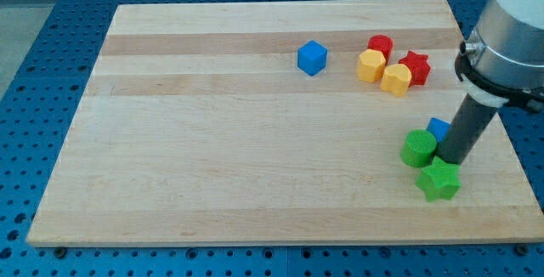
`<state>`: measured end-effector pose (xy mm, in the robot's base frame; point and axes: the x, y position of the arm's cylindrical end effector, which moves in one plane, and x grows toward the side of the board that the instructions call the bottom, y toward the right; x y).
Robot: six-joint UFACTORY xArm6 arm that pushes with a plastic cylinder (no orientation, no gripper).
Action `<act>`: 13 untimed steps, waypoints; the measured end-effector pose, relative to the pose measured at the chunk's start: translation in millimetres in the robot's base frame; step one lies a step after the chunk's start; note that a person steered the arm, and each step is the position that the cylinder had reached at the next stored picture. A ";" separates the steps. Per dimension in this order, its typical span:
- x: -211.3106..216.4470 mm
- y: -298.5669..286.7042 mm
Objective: Place the arm above the blue triangle
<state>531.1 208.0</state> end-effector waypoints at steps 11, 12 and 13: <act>-60.5 22.6; -57.8 22.6; -57.3 22.6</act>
<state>473.9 230.5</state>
